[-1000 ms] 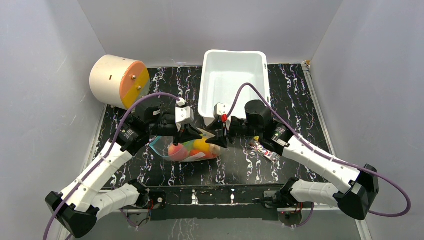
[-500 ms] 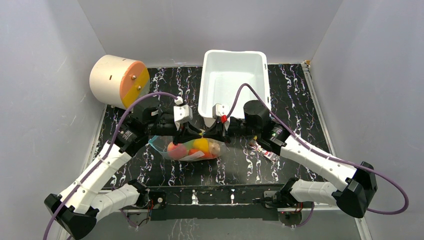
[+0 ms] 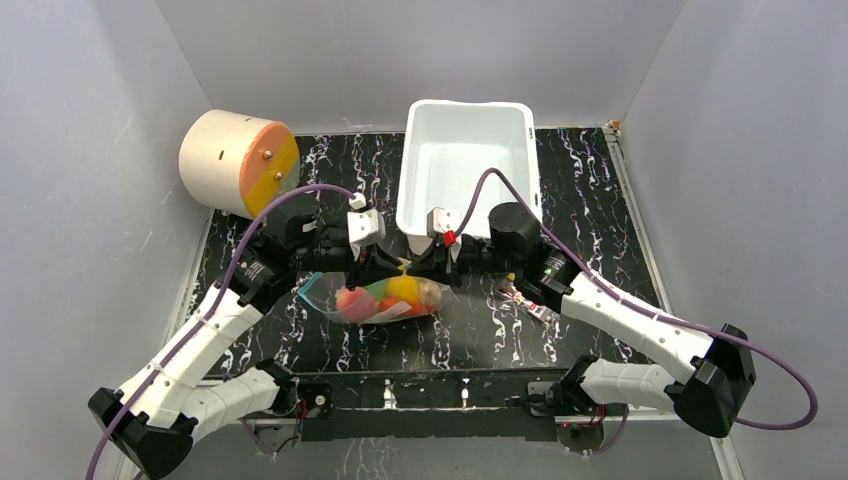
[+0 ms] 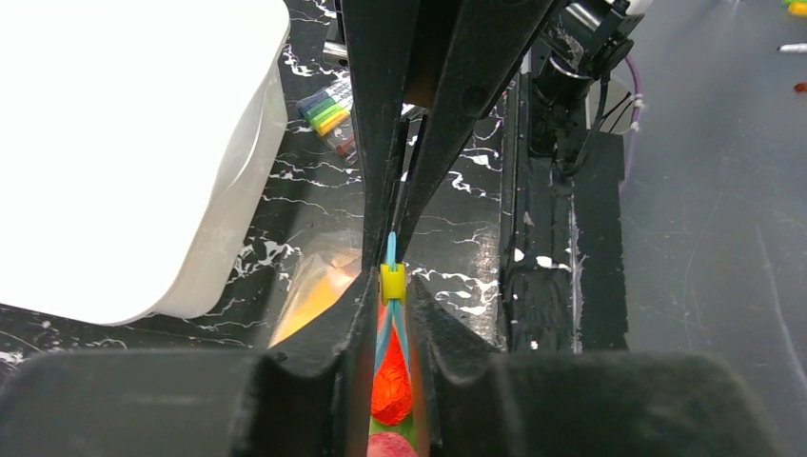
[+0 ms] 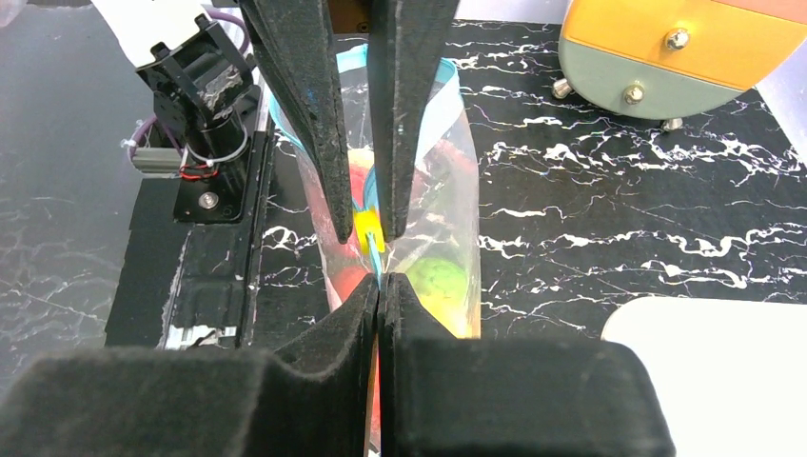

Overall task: Place the food in the zip-top bag and seal the zipper
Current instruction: Zip the zipper food storage bag at the center of the board.

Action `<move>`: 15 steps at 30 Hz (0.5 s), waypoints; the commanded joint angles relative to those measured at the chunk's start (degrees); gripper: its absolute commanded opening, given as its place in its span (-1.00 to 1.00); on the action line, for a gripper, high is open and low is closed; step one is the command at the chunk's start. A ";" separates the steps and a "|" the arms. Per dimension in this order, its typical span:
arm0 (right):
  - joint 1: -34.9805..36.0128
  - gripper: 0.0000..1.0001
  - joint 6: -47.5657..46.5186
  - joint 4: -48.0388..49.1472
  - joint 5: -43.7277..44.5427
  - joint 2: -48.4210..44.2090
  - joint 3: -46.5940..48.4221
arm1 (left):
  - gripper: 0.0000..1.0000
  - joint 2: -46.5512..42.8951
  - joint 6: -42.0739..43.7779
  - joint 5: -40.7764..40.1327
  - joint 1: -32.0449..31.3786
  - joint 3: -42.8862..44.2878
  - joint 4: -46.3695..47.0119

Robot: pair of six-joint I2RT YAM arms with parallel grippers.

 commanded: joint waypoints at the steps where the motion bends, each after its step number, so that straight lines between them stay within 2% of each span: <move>1: 0.28 -1.00 0.90 5.38 0.41 -0.46 0.76 | -0.80 -0.57 0.29 0.77 -0.05 0.90 0.76; 4: 0.28 -1.00 0.91 4.94 0.80 -0.48 0.69 | -1.00 -0.38 0.14 0.21 -0.09 0.96 0.76; 8: 0.28 -1.00 -1.07 2.70 3.00 -1.54 0.16 | -1.00 -0.14 0.24 -3.18 -0.04 1.67 -1.14; 12: 0.28 -1.00 -1.58 6.22 6.91 -5.46 -2.82 | -1.00 -0.39 1.69 -5.73 -0.04 1.95 -4.31; 15: 0.28 -1.00 -2.26 4.73 7.80 -6.04 -2.53 | -1.00 -0.94 2.22 -7.08 -0.09 1.16 -5.02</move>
